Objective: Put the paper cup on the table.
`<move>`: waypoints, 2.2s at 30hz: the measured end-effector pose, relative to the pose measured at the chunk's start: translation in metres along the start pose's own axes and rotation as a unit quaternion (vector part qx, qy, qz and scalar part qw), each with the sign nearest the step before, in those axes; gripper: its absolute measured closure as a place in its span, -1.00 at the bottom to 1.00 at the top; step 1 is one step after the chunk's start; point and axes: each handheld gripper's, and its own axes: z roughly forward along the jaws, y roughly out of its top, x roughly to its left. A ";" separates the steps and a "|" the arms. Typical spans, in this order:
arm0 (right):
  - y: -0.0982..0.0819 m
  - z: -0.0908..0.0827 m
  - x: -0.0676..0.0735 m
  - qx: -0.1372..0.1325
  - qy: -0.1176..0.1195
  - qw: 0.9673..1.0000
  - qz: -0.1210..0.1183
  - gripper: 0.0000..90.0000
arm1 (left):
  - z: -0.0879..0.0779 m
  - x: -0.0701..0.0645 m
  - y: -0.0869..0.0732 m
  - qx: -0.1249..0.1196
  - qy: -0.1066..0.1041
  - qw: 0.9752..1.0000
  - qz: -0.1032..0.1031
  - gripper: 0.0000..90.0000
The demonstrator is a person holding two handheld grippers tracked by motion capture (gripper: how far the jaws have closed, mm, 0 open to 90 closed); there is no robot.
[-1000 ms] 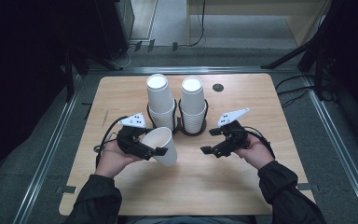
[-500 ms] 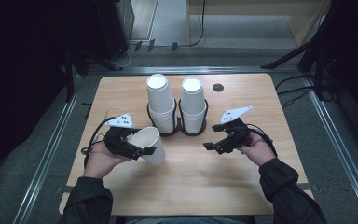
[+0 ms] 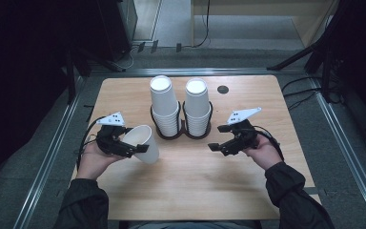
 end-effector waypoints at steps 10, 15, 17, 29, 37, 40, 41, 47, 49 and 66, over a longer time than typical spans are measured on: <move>-0.010 0.001 -0.006 0.018 -0.001 1.000 0.010 -0.59 | -0.005 0.024 0.001 -0.004 0.013 1.000 -0.022 -0.63; -0.014 -0.001 -0.008 0.019 -0.005 1.000 0.018 -0.59 | -0.008 0.038 -0.003 -0.016 0.020 0.999 -0.033 -0.63; -0.015 -0.002 -0.008 0.020 -0.006 1.000 0.021 -0.59 | -0.009 0.044 -0.006 -0.020 0.023 0.999 -0.042 -0.63; -0.024 -0.006 -0.007 0.028 -0.021 0.999 0.029 -0.59 | -0.011 0.084 -0.011 0.006 0.082 0.996 -0.044 -0.64; -0.033 -0.010 -0.010 0.034 -0.027 0.998 0.047 -0.59 | -0.015 0.105 -0.012 0.007 0.125 0.990 -0.062 -0.67; -0.036 -0.012 -0.011 0.032 -0.029 0.998 0.052 -0.59 | -0.015 0.109 -0.008 0.015 0.147 0.987 -0.060 -0.68; -0.036 -0.013 -0.011 0.032 -0.030 0.998 0.051 -0.59 | -0.014 0.110 -0.008 0.018 0.149 0.987 -0.058 -0.68; -0.038 -0.015 -0.010 0.036 -0.035 0.997 0.051 -0.59 | -0.004 0.112 -0.009 0.044 0.150 0.987 -0.042 -0.74; -0.039 -0.015 -0.009 0.038 -0.035 0.997 0.049 -0.59 | 0.000 0.111 -0.010 0.055 0.159 0.985 -0.031 -0.76; -0.038 -0.017 -0.009 0.038 -0.037 0.998 0.042 -0.59 | 0.004 0.108 -0.011 0.055 0.150 0.987 -0.026 -0.85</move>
